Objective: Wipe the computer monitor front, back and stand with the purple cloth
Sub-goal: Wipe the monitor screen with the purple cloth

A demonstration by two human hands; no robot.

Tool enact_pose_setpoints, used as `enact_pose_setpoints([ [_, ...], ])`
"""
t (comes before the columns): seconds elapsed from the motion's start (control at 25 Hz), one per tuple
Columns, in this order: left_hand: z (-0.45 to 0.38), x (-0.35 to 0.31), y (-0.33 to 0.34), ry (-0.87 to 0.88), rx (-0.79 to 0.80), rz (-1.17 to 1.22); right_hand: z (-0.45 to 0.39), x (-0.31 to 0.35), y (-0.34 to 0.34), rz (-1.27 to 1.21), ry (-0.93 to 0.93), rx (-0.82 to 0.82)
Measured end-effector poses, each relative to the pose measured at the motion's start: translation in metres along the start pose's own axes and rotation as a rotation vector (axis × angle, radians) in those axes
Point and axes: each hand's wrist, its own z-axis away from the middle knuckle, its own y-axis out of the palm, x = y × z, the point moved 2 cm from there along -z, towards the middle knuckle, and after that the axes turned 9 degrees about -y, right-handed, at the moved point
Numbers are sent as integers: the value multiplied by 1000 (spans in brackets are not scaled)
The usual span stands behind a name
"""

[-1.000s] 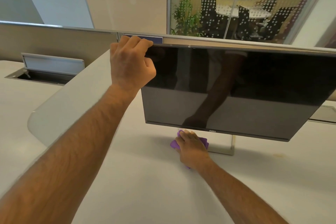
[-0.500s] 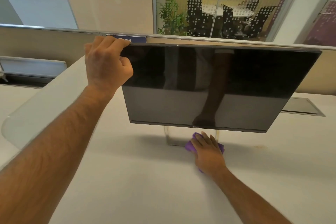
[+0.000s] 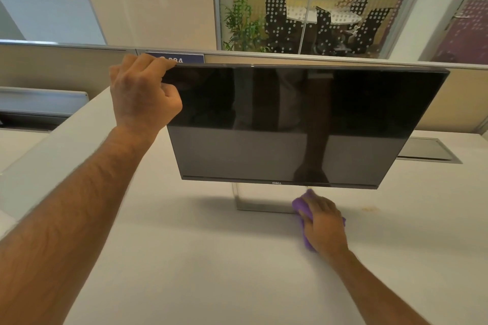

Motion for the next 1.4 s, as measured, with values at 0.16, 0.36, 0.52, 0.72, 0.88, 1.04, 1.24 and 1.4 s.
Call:
enact_pose_setpoints([
  [0.16,1,1,1,-4,-2,2,-13,-11,-2,105,-67,179],
  [0.36,1,1,3,-10,-6,-1,-46,-11,-18,159,117,188],
  [0.52,2,1,3,-21,-17,7,-53,-13,-19,76,78,85],
  [0.72,1,2,5,-12,-37,8,-71,-27,-12,-21,112,426],
  [0.88,1,4,8,-35,-36,14,-81,-29,-2,-64,319,299],
  [1.04,0,4,8,-48,-28,23,-64,-29,-11,-27,322,-43],
  [1.24,0,3,7,-64,-18,30,-29,-37,-5,78,181,70],
  [1.4,0,1,4,-58,-9,30,4,-40,4,-19,91,-15],
])
